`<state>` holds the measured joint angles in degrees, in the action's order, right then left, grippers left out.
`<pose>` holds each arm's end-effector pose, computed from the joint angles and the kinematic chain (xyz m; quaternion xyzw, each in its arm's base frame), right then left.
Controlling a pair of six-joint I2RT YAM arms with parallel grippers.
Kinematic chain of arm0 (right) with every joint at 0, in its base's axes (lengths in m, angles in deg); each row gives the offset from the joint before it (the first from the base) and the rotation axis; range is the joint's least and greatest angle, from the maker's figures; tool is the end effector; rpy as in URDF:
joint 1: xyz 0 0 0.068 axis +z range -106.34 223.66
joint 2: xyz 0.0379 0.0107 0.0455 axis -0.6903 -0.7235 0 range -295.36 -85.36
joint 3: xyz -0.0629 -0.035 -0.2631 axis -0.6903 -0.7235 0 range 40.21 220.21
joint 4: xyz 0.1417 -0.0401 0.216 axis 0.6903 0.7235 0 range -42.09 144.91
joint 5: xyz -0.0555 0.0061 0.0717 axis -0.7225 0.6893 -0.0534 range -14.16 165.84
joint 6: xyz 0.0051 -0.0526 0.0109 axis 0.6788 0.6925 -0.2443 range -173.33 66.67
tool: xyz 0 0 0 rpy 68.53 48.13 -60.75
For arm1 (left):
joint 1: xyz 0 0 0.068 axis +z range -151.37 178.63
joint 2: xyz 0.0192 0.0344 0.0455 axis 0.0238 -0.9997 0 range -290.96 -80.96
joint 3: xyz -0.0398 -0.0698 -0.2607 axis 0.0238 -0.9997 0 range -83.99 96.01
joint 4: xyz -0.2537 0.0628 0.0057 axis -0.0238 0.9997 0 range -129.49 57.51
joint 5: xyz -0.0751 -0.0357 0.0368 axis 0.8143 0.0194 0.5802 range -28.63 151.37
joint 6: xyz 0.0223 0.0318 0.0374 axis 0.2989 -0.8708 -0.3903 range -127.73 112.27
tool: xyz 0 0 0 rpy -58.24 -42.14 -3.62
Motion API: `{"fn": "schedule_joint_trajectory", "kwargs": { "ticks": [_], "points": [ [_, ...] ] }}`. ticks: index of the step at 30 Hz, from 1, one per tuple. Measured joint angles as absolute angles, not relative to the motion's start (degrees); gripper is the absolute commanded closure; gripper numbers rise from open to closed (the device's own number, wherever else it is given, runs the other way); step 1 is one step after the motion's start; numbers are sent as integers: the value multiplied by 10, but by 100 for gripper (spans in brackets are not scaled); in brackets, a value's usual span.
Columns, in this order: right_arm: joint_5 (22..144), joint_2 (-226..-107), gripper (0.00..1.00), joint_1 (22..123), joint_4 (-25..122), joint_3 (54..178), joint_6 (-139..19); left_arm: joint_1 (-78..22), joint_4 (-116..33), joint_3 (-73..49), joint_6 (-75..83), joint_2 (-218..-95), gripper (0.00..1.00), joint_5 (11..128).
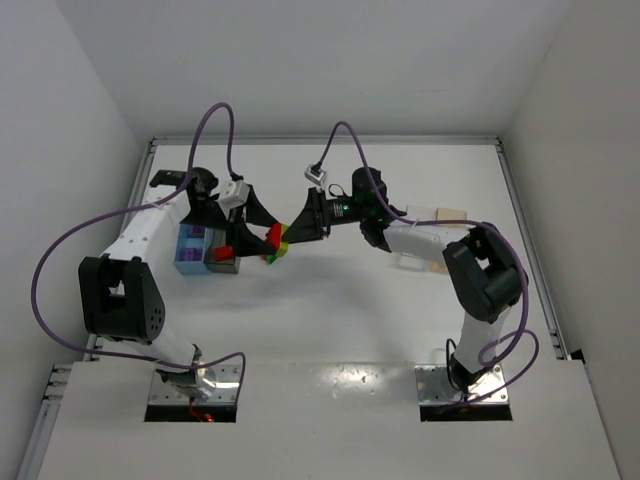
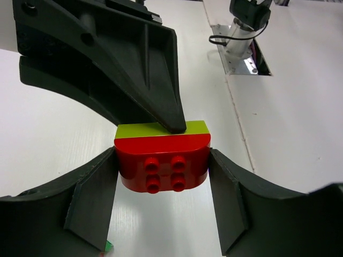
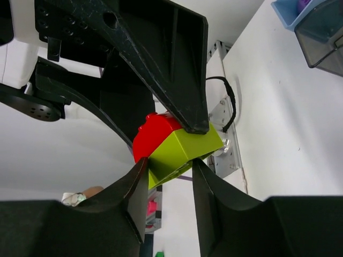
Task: Sort the legos into containers by color
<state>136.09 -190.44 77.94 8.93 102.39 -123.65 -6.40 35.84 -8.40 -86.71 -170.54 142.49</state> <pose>0.3134 0.2512 0.2393 -0.1302 0.7071 0.6914 0.0707 0.2671 -0.0589 0.2969 0.5113 0.5619 -0.5167 0.3948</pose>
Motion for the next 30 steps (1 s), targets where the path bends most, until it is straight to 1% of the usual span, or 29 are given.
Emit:
{"fn": "schedule_joint_trajectory", "kwargs": {
  "ticks": [2, 4, 13, 14, 15, 16, 17, 20, 24, 30],
  "points": [
    [1360, -1904, 97, 779, 89, 1022, -1239, -61, 358, -84, -873, -1705, 67, 1424],
    [1357, -1903, 99, 779, 78, 1016, -1239, -53, 359, -84, -873, -1705, 67, 1421],
    [1362, -1869, 100, 760, 73, 967, -1218, 0, 361, -84, -872, -1704, 67, 1430],
    [1362, -1867, 93, 756, 74, 964, -1216, 3, 361, -84, -872, -1704, 67, 1431],
    [1362, -1866, 81, 751, 78, 962, -1214, 5, 361, -84, -872, -1704, 67, 1431],
    [1363, -1864, 72, 748, 82, 960, -1212, 5, 360, -84, -872, -1704, 67, 1431],
    [1362, -1863, 57, 745, 87, 960, -1209, 5, 361, -84, -872, -1702, 67, 1431],
    [1353, -1860, 41, 740, 112, 966, -1203, 5, 361, -84, -872, -1696, 67, 1431],
    [1342, -1864, 35, 744, 110, 987, -1222, 5, 361, -84, -872, -1687, 67, 1432],
    [1329, -1903, 33, 769, 72, 1045, -1263, 2, 361, -76, -872, -1687, 67, 1433]
  ]
}}
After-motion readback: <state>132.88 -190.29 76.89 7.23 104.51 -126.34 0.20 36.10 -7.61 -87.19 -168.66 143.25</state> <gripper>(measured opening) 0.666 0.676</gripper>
